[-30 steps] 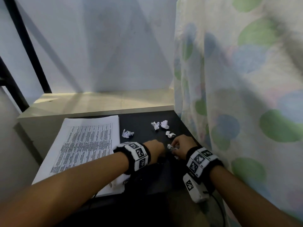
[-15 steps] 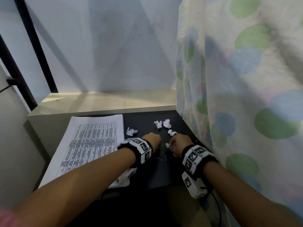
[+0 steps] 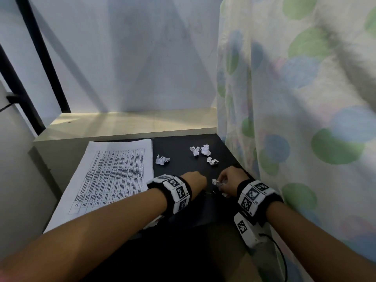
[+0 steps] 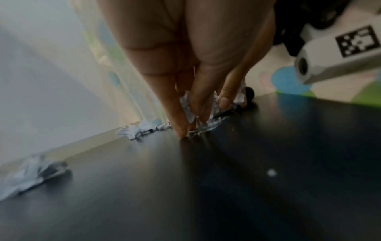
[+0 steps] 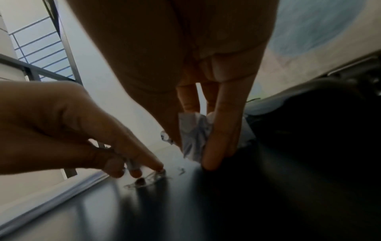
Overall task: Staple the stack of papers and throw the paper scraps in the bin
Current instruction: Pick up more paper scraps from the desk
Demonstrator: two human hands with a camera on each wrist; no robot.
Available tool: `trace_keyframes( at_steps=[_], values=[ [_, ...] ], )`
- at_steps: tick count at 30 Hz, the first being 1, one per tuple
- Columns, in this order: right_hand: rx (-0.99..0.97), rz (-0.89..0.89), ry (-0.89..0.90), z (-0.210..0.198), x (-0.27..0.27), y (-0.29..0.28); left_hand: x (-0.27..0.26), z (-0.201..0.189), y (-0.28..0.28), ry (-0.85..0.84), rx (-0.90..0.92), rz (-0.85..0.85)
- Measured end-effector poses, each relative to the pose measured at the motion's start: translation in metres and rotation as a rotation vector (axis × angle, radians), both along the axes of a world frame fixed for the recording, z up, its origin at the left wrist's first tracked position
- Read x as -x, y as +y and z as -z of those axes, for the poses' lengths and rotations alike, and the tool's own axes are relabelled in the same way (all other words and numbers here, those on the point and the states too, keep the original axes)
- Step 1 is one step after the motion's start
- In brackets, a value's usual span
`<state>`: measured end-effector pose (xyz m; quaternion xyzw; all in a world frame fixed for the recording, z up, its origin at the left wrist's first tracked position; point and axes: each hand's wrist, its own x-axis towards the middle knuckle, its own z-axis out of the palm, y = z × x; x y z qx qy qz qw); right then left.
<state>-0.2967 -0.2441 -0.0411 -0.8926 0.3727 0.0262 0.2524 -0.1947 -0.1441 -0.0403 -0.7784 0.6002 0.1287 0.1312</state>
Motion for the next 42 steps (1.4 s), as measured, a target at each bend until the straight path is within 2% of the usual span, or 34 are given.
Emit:
trace_keyframes(
  at_steps=[6,10,15,18,22,28,32,42],
  values=[
    [-0.015,-0.016,-0.084,-0.012,-0.006,0.013,-0.018,-0.002,0.014,0.068,0.125,-0.178],
    [0.009,-0.047,0.008,-0.013,-0.002,0.017,-0.017,0.005,0.019,0.096,0.159,-0.208],
    [0.027,-0.08,0.068,-0.009,-0.004,0.02,-0.011,0.002,0.009,0.152,0.108,-0.121],
    [0.03,-0.106,0.087,-0.008,-0.008,0.021,-0.011,0.0,0.001,0.204,0.111,-0.142],
    [0.048,-0.127,0.087,-0.001,-0.018,0.022,-0.01,0.002,-0.004,0.245,0.137,-0.233],
    [0.134,-0.158,0.133,0.003,-0.027,0.023,-0.004,0.0,-0.01,0.215,0.15,-0.401],
    [0.233,-0.196,0.181,0.006,-0.03,0.031,0.0,-0.002,-0.01,0.19,0.137,-0.411],
    [0.252,-0.293,0.302,0.011,-0.028,0.044,0.0,-0.001,-0.004,0.203,0.061,-0.382]
  ],
)
